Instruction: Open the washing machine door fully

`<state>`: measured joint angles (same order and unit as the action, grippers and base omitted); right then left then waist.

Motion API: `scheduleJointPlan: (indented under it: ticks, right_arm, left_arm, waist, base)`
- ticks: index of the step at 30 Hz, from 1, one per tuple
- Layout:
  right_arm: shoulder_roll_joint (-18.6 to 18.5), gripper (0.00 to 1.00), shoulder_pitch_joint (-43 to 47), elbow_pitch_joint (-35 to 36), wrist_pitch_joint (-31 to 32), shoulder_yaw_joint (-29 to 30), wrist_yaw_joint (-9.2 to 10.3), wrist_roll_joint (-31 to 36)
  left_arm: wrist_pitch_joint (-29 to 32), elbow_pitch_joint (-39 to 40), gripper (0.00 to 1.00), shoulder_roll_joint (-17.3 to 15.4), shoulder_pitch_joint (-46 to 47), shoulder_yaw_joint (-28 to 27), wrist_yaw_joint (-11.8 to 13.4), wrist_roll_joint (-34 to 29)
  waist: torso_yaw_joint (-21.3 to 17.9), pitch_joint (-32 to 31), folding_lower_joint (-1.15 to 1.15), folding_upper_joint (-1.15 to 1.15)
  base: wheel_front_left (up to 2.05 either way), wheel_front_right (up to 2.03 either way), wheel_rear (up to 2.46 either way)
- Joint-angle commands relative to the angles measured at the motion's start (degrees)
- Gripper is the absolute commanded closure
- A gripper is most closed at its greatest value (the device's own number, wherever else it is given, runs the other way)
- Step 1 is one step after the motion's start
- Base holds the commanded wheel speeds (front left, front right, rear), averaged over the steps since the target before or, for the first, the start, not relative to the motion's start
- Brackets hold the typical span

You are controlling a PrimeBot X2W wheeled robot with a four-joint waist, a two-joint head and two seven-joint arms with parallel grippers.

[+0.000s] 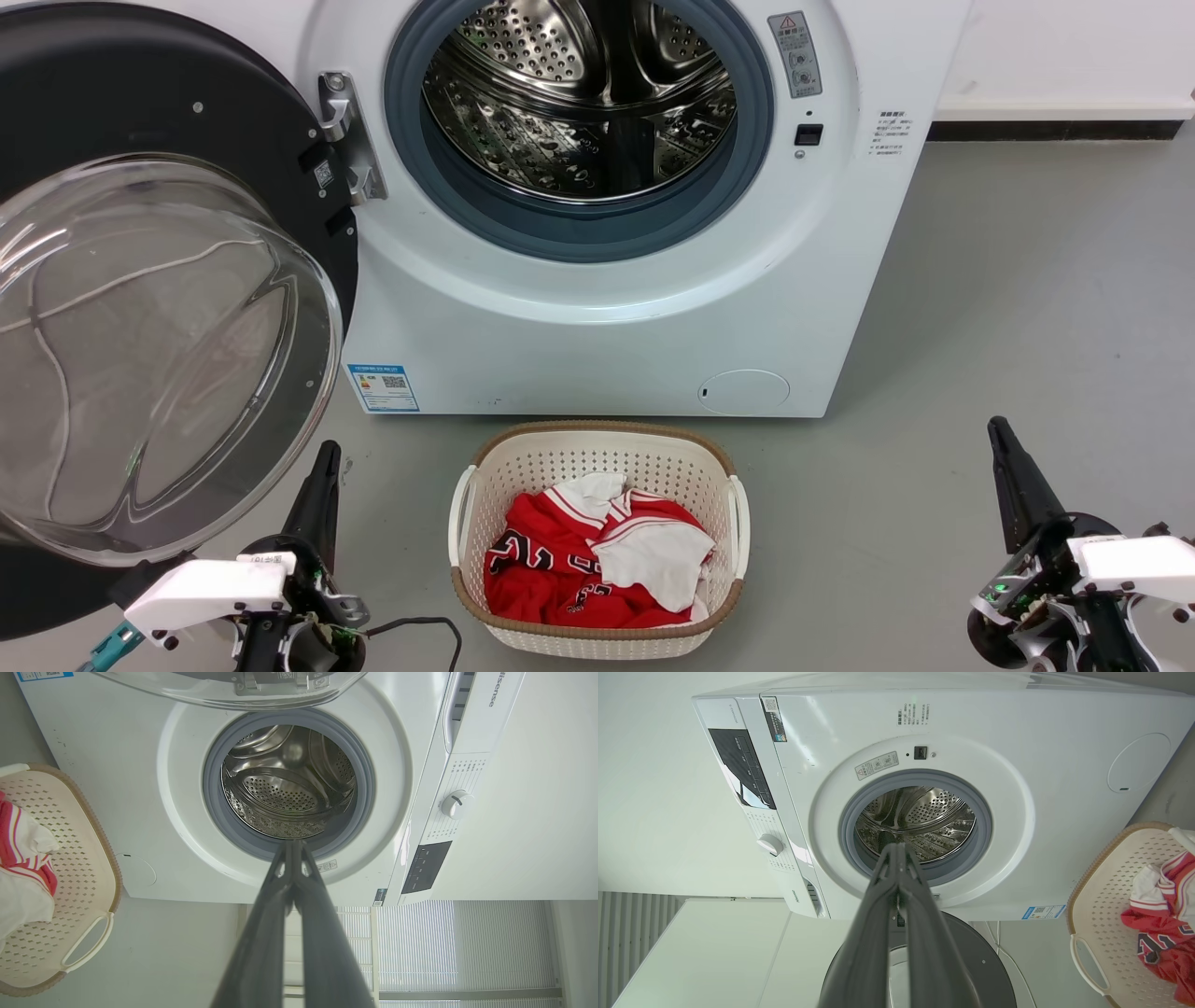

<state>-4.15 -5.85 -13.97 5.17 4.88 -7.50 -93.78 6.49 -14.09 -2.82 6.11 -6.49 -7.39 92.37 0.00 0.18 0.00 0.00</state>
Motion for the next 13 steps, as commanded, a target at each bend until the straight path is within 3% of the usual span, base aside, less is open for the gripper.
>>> scheduleJointPlan:
  ticks: [1, 13]
  right_arm:
    - [0.2, 1.00, -0.5, -0.1, 0.3, 0.1, 0.02, 0.1]
    - [0.3, 1.00, -0.6, -0.1, 0.4, 0.4, 0.02, 0.4]
  left_arm:
    - [0.3, 0.0, 1.00, -0.1, 0.3, -0.2, -0.2, 0.1]
    - [0.3, 0.0, 1.00, -0.1, 0.3, -0.2, -0.2, 0.1]
  waist:
    - [0.0, 0.0, 0.00, 0.00]
    - [0.0, 0.0, 0.00, 0.00]
  base:
    - [0.00, 0.00, 0.00]
    - [0.00, 0.00, 0.00]
